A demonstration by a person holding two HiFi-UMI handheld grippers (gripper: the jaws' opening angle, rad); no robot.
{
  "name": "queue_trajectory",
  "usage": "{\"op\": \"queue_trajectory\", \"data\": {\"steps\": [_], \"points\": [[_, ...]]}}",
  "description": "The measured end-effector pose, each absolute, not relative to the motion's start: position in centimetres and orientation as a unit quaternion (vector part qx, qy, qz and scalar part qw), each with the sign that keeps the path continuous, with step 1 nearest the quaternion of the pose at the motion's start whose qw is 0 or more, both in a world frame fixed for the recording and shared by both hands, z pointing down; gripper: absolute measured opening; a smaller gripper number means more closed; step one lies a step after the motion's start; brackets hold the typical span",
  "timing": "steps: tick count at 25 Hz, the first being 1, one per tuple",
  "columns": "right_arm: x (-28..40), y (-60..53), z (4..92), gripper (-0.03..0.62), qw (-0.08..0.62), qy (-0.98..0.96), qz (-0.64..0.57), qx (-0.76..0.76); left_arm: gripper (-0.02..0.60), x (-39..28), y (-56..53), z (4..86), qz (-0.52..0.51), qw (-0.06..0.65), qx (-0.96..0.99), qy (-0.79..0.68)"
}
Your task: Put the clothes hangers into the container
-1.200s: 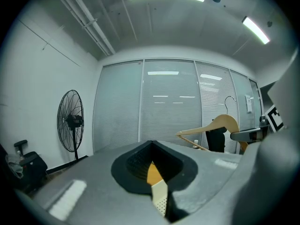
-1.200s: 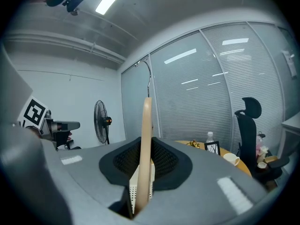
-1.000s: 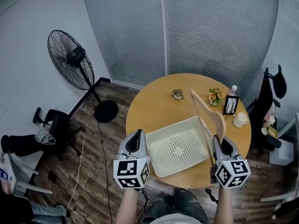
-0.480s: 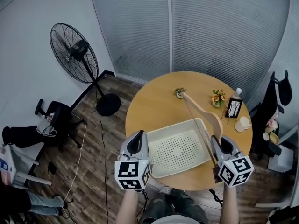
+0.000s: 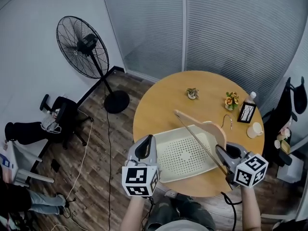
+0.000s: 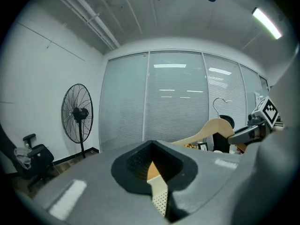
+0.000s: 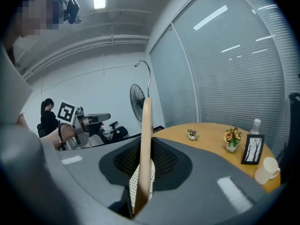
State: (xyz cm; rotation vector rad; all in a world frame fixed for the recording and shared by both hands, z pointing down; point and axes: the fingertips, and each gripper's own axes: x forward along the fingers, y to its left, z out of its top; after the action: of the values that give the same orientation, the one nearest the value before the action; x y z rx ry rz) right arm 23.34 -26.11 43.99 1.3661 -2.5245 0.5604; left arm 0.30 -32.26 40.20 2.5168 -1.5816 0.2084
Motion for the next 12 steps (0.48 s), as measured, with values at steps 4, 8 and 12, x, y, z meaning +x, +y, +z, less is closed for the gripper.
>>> {"op": "queue_trajectory", "data": {"steps": [4, 8, 12], "points": [[23.0, -26.3, 45.0, 0.081, 0.138, -0.872, 0.206, 0.421, 0.001, 0.1, -32.7, 40.3, 0.069, 0.083, 0.837, -0.536], [22.3, -26.1, 46.3, 0.081, 0.169, -0.885, 0.213, 0.379, 0.001, 0.0, -33.0, 40.6, 0.072, 0.084, 0.834, -0.541], [22.1, -25.9, 47.8, 0.083, 0.188, -0.888, 0.225, 0.354, 0.001, 0.0, -33.2, 40.7, 0.073, 0.087, 0.829, -0.548]]}}
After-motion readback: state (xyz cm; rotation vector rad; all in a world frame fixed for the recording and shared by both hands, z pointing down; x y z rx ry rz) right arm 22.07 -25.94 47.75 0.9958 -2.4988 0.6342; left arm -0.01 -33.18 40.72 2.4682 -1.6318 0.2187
